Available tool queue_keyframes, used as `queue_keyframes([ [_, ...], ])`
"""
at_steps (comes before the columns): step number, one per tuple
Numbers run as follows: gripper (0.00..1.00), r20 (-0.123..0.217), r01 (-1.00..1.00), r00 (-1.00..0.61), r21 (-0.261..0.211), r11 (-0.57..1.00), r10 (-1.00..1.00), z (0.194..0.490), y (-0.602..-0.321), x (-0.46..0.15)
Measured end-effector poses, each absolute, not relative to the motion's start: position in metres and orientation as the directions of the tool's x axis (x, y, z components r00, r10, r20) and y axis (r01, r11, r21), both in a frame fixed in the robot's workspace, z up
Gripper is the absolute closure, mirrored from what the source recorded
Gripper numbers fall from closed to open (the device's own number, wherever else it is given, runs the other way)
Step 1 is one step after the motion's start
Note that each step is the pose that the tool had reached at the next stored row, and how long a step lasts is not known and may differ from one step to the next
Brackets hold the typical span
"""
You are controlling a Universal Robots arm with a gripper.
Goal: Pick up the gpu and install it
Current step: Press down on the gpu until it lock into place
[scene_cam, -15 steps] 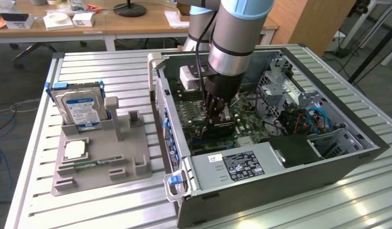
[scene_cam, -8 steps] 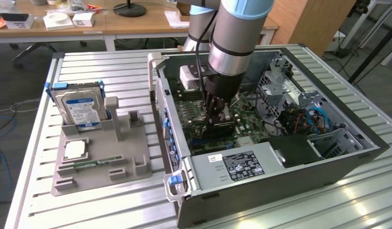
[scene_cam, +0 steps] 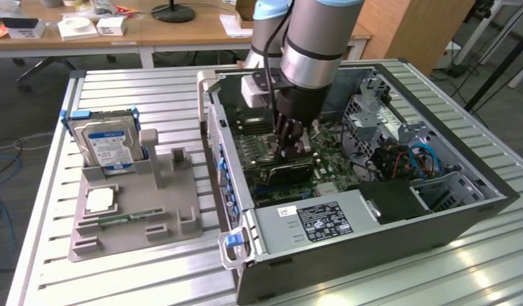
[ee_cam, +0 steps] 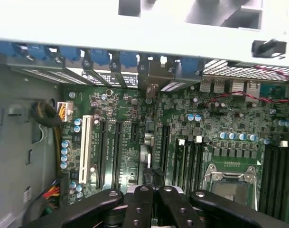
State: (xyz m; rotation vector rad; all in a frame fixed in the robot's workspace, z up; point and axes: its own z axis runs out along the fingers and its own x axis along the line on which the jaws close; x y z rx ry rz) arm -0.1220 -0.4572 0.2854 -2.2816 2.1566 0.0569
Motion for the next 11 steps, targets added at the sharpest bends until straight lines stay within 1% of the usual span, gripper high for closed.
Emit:
queue_keyframes([
  [11,0.9,-0.027,-0.998,0.056,0.024,-0.057,-0.998,0.321,-0.457,-0.122],
])
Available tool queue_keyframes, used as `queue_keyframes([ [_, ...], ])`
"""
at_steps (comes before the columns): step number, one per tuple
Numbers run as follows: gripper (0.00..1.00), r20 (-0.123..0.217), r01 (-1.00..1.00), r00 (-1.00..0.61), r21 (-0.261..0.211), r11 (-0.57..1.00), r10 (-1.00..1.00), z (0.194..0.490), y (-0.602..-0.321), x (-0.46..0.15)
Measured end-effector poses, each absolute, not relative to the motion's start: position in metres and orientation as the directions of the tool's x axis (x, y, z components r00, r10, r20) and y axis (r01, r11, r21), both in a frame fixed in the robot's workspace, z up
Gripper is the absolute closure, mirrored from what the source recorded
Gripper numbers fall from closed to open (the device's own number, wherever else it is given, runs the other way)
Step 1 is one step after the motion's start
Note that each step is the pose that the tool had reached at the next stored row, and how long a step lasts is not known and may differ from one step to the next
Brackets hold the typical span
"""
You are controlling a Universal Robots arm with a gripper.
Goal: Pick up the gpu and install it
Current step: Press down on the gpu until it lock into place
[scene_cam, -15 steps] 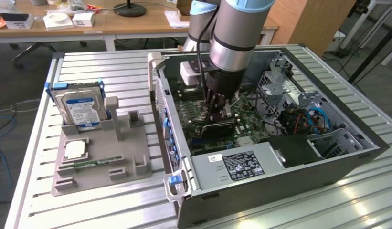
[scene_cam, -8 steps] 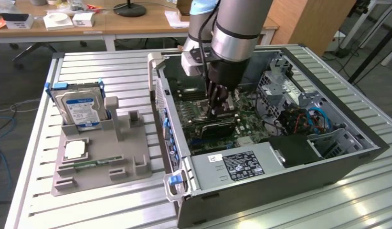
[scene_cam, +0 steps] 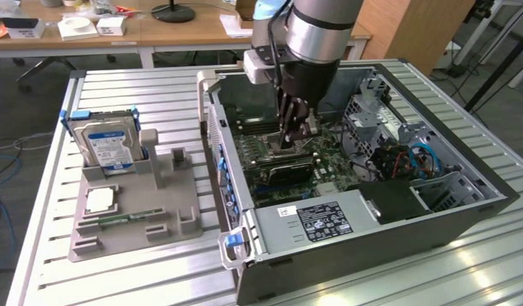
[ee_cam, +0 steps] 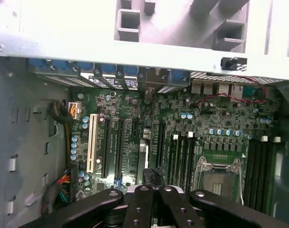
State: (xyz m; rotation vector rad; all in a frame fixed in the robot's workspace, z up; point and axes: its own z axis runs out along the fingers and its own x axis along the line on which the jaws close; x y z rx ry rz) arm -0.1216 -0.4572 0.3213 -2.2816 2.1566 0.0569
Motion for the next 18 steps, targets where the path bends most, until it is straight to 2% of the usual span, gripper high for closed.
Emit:
queue_keyframes([
  [9,0.9,-0.027,-0.998,0.056,0.024,-0.057,-0.998,0.338,-0.457,-0.121],
  [18,0.9,-0.027,-0.998,0.056,0.024,-0.057,-0.998,0.338,-0.457,-0.112],
])
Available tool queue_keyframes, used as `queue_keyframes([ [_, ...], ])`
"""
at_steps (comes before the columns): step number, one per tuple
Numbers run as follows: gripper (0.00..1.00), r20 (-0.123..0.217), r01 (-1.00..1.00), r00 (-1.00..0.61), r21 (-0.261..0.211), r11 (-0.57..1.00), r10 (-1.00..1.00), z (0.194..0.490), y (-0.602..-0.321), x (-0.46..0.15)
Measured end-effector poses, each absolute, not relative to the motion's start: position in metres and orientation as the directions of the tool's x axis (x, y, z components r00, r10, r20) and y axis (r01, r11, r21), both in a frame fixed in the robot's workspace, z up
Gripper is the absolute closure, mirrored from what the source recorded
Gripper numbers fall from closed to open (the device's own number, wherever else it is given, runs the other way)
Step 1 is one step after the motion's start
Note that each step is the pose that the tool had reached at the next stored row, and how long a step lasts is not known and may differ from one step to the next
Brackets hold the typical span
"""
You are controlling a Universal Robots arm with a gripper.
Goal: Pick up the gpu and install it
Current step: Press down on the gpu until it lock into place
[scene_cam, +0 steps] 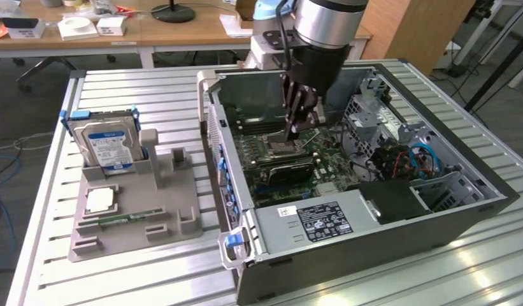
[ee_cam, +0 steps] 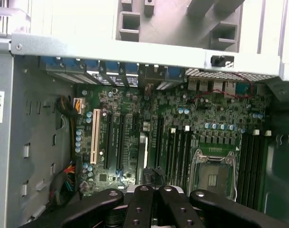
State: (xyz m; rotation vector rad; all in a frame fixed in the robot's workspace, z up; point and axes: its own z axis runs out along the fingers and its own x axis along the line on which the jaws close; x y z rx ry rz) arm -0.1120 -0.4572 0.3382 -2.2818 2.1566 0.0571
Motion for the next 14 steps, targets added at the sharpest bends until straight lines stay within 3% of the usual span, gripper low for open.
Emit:
queue_keyframes([
  [14,0.9,-0.027,-0.998,0.056,0.025,-0.057,-0.998,0.338,-0.457,-0.092],
])
